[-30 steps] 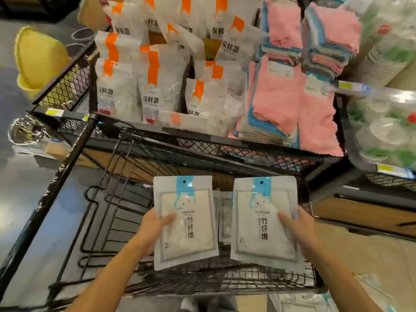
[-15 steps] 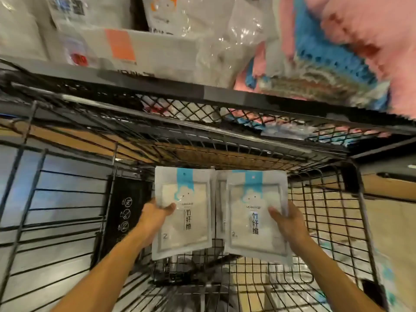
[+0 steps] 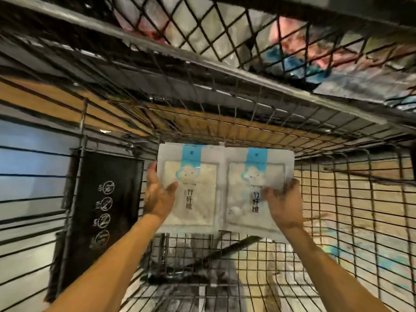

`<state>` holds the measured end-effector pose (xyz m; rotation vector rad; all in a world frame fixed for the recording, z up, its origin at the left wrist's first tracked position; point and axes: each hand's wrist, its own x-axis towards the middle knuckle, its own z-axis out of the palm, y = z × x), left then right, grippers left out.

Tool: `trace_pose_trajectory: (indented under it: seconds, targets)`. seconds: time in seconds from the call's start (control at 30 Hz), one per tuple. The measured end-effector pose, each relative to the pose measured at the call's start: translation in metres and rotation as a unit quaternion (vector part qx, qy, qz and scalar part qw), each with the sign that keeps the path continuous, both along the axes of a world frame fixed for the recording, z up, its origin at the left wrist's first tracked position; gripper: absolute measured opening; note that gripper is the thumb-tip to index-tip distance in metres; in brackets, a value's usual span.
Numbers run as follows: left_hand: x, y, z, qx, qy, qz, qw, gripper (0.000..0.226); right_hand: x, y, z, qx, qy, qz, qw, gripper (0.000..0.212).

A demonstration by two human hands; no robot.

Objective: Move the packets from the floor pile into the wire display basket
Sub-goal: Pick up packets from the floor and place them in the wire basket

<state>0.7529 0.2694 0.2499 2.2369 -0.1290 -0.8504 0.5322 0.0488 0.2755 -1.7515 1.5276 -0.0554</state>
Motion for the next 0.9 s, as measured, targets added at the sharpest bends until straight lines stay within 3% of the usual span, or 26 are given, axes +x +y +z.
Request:
trace_pose_trajectory:
  seconds: [0.1,0.17,0.27,0.4,0.6,0.9]
  targets:
    - [-0.015,-0.001,-0.006,0.064,-0.069,-0.093,0.991,0.076,0.002,0.004,-0.008,-0.002,0.016,0.008,1.000,0.081]
    - [-0.027,-0.003,-0.019,0.121,-0.107,-0.149,0.976,0.073,0.007,0.005,-0.011,-0.006,0.072,0.025,0.997,0.087]
    - [-0.036,-0.014,-0.018,0.180,-0.082,-0.183,0.963,0.075,0.011,0.011,-0.012,-0.052,0.186,0.071,0.979,0.099]
    - [-0.039,-0.013,-0.019,0.154,-0.148,-0.198,0.957,0.077,0.008,0.014,-0.002,-0.114,0.316,0.171,0.926,0.095]
    - [-0.023,-0.027,0.048,0.201,-0.190,-0.260,0.925,0.066,0.011,0.003,0.063,-0.144,0.294,0.240,0.914,0.080]
    - [0.000,-0.046,0.227,0.202,-0.321,-0.308,0.873,0.062,0.021,-0.016,0.226,-0.199,0.210,0.266,0.920,0.076]
